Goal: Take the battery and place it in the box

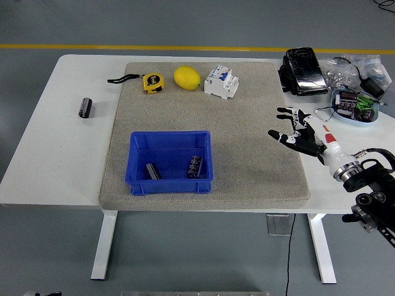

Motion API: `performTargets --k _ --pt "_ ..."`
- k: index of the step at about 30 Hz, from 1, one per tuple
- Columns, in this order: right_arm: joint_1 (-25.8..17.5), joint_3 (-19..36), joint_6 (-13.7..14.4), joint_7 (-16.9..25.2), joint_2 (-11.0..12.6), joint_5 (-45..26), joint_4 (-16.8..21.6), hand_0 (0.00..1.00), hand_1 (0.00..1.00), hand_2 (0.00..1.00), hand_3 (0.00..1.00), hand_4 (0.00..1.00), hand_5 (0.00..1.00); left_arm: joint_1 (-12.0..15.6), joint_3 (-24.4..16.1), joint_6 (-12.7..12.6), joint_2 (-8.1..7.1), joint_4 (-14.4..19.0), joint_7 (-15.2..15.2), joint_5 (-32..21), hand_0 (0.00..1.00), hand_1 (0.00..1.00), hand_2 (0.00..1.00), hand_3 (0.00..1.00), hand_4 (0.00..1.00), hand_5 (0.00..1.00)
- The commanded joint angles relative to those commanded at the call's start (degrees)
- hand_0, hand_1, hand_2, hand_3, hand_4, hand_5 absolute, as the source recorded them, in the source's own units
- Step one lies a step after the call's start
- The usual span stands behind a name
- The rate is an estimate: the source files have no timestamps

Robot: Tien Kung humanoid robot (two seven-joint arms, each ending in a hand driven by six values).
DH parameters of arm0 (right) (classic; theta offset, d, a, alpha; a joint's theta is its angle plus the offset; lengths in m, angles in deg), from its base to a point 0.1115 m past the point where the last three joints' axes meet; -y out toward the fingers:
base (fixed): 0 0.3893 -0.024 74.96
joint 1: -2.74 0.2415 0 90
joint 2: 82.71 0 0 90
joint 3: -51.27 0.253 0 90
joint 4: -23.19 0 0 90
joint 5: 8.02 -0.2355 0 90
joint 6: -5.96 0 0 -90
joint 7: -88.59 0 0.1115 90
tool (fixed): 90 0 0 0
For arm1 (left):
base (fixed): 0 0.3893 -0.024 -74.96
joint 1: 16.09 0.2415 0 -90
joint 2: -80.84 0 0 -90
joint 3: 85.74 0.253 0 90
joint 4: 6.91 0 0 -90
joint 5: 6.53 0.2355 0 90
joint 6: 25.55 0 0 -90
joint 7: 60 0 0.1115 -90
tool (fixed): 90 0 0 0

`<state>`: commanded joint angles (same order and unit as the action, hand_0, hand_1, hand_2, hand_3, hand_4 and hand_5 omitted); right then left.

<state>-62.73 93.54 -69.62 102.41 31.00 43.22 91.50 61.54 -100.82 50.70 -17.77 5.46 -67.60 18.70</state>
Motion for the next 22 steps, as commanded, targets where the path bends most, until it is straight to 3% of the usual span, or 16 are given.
performTargets --k 3,10,22 --pt "-0.31 0.84 -1.75 -0.11 0.01 -6.84 -0.45 0.002 0.052 0.798 0.83 0.998 0.648 -0.04 0.09 0.01 -0.02 0.0 0.06 -0.1 0.701 0.68 0.72 0.595 0.608 0.486" --pt "-1.2 2.81 -1.93 0.41 -0.28 -22.28 -0.51 0.002 0.054 0.799 0.83 0.998 0.682 -0.12 0.13 0.01 0.0 0.0 0.06 -0.02 0.701 0.679 0.719 0.595 0.608 0.486" --pt "-2.9 5.51 -1.79 1.29 -2.24 -23.44 -1.76 0.002 0.054 0.801 0.833 0.998 0.693 -0.1 0.11 -0.02 -0.01 -0.01 0.08 -0.09 0.701 0.679 0.719 0.595 0.607 0.485"
